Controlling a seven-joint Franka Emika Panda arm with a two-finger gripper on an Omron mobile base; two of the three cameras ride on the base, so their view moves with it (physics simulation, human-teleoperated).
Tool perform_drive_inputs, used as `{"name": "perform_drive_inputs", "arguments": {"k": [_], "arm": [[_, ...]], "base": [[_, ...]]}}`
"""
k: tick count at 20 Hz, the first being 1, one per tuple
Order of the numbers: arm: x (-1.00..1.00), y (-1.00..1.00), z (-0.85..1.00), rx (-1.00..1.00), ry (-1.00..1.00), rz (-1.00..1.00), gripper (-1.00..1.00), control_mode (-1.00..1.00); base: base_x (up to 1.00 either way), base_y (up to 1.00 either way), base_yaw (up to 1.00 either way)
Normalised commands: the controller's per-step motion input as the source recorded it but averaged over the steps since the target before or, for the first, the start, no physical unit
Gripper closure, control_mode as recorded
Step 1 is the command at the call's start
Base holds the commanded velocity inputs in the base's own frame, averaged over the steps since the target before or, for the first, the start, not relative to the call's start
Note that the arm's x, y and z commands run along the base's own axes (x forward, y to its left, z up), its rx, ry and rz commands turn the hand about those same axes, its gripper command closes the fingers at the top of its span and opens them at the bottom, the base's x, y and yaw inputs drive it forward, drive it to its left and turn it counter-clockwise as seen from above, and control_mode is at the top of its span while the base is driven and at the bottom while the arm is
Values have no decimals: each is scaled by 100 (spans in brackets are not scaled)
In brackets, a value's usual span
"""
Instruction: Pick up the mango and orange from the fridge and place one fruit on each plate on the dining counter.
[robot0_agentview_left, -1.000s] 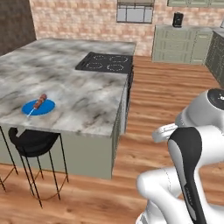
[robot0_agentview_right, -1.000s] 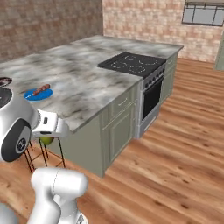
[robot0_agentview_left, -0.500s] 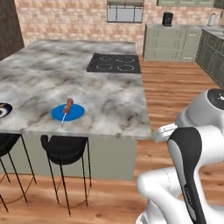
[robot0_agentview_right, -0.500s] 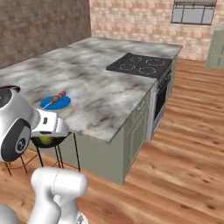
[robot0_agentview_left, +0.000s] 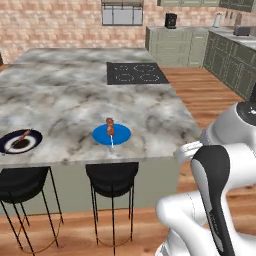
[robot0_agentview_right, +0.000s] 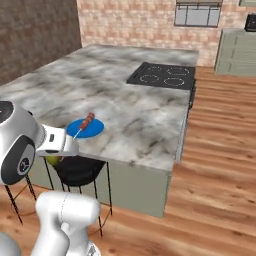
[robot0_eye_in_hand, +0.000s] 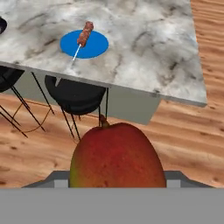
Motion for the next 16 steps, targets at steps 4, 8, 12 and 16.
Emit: {"name": "perform_drive_inputs", "arguments": {"k": [4,8,12,16], "arm": [[0,0,0,0,0,0,100,100],[0,0,0,0,0,0,100,100],[0,0,0,0,0,0,100,100],[0,0,0,0,0,0,100,100]], "base": [[27,96,-35],[50,70,-25],[68,38,-9],[84,3,-1]]}}
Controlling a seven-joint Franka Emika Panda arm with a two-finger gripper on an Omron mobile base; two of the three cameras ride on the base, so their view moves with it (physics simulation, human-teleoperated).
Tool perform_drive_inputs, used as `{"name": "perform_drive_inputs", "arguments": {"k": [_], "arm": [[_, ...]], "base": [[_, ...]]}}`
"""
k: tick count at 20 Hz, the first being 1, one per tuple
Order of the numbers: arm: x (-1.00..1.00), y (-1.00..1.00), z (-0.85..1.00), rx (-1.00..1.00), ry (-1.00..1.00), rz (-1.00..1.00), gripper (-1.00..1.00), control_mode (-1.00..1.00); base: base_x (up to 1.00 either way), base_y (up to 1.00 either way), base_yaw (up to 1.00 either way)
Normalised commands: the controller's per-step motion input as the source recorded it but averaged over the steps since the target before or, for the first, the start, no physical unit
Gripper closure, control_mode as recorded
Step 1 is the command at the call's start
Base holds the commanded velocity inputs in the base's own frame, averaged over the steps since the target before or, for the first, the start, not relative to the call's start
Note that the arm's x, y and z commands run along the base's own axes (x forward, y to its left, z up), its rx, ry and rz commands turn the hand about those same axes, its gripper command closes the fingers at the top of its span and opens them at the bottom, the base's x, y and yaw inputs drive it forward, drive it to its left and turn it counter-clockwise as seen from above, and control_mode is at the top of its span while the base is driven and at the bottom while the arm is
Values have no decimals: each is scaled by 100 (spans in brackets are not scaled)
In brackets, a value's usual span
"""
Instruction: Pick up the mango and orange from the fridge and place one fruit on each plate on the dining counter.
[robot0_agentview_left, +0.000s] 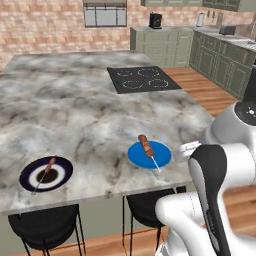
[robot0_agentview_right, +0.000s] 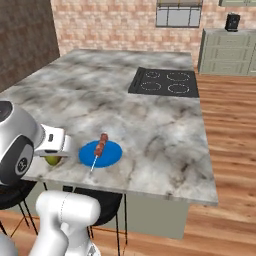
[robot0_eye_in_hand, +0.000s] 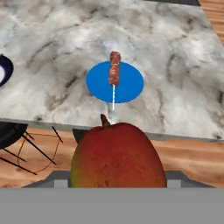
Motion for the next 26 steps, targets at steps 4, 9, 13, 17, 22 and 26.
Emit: {"name": "perform_drive_inputs", "arguments": {"k": [4,9,13,17,22,26], "arm": [[0,0,0,0,0,0,100,100],[80,0,-5,10,0,0,100,-100],[97,0,-22,5,0,0,100,-100],[69,6,-32,-7,2,0,100,-100],[53,9,-39,-10,14,0,100,-100],[42,-6,-46,0,15,0,100,-100]], "base": [[88,0,0],[19,0,0],[0,0,0],[0,0,0],[0,0,0],[0,0,0]]}}
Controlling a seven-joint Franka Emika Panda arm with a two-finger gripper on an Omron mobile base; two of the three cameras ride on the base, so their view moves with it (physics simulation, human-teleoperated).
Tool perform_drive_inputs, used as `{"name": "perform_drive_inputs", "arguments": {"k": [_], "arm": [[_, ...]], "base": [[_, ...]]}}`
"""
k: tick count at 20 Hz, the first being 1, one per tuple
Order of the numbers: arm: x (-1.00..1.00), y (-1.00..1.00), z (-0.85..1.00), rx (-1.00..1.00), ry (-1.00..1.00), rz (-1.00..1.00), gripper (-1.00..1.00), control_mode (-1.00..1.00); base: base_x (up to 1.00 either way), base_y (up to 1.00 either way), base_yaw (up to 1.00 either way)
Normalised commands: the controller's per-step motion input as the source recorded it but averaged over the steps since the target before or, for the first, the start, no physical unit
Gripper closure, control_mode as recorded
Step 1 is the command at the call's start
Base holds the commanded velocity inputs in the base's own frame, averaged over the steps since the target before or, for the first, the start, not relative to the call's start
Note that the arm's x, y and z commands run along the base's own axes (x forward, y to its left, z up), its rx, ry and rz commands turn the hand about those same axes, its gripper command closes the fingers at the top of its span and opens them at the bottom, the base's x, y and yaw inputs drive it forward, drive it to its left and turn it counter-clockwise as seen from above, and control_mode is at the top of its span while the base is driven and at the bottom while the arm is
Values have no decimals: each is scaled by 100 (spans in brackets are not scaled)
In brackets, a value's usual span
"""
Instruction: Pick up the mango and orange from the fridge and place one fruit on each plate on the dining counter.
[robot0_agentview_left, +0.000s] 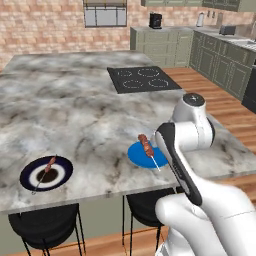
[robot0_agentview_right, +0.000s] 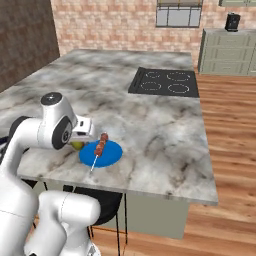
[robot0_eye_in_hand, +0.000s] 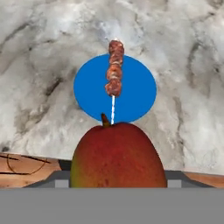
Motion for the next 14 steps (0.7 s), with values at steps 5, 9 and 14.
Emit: {"name": "perform_drive_inputs", "arguments": {"k": [5,9,14], "arm": [[40,-25,-35,0,10,0,100,-100],[35,-20,-27,0,0,0,100,-100],[43,0,-31,0,0,0,100,-100]], "base": [[0,0,0],[0,0,0],[0,0,0]]}}
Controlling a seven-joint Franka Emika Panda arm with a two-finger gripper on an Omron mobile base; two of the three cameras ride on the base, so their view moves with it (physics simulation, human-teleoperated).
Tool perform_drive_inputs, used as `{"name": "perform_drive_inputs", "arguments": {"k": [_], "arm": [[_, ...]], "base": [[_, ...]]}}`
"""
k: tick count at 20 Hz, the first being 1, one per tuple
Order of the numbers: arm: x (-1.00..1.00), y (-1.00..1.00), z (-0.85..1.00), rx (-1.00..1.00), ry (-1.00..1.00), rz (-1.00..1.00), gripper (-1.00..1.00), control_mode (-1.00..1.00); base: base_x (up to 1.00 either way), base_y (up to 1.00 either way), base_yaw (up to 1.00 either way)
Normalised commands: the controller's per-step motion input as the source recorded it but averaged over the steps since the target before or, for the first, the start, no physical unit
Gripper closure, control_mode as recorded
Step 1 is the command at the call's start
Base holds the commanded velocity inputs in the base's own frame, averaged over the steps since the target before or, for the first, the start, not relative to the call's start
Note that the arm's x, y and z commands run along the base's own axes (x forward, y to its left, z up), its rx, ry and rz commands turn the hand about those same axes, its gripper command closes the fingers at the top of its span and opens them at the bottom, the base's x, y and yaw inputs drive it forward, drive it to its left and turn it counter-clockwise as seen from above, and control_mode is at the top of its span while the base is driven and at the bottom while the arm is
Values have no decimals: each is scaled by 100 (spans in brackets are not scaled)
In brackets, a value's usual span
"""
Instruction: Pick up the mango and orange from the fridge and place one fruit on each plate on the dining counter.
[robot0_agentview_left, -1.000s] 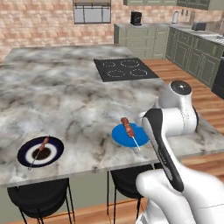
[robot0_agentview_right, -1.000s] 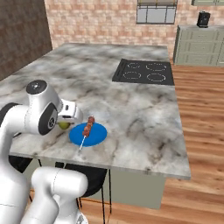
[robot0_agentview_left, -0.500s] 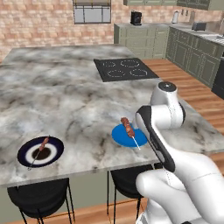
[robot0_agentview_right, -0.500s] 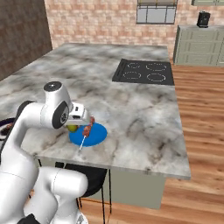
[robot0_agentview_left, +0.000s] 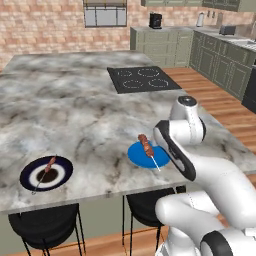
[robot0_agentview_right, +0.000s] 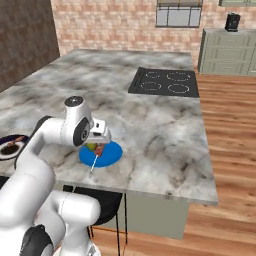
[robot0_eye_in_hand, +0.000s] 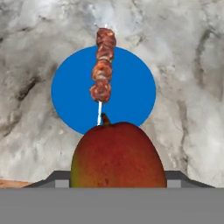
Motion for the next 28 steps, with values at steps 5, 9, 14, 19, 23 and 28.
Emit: {"name": "perform_drive_inputs", "arguments": {"k": [5,9,14,19,23,28], "arm": [[38,0,-38,0,6,0,100,-100],[33,0,-37,0,6,0,100,-100],[23,0,-36,0,5,0,100,-100],[22,-1,-33,0,0,0,100,-100],[22,-1,-24,0,0,0,100,-100],[23,0,-23,0,0,0,100,-100]], "base": [[0,0,0],[0,0,0],[0,0,0],[0,0,0],[0,0,0],[0,0,0]]}}
